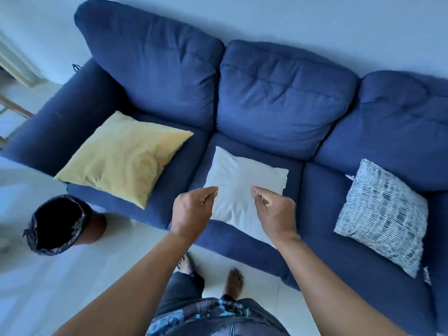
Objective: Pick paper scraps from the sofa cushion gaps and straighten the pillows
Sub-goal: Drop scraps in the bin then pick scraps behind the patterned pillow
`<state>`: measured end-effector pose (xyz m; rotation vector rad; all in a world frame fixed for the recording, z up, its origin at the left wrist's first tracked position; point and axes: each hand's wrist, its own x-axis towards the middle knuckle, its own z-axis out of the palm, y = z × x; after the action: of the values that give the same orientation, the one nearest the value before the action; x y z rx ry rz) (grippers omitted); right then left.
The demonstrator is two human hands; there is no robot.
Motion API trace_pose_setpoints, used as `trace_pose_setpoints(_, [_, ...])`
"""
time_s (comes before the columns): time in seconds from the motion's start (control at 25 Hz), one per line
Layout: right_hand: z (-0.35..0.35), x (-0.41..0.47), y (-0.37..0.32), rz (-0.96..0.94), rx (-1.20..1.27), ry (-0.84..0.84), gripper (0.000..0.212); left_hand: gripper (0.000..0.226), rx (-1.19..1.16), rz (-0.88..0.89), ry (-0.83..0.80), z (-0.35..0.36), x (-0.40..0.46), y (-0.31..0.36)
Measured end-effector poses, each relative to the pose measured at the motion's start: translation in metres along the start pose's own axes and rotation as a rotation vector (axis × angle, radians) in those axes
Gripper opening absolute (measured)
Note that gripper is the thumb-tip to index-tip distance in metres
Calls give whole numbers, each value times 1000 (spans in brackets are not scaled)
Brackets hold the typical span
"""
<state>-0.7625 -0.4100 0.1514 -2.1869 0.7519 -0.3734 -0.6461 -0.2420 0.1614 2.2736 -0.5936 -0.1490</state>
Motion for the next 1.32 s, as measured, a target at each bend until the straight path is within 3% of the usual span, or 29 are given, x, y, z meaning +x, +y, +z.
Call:
trace_pose_setpoints(0.28, [98, 16, -101, -175, 18, -225, 17, 18, 167, -316, 249, -96, -31, -94])
trace_pose_setpoints(0.56, [221, -2, -205, -394, 45, -360, 15, 10, 177, -460, 391, -188, -70, -195])
trace_pose_setpoints(0.92, [359, -23, -310, -512, 2, -436, 11, 15, 207, -603, 415, -286, -95, -324])
trace_pose_setpoints(1.32, [481, 1, -377, -580, 11, -645, 18, 14, 234, -774, 511, -346, -69, -402])
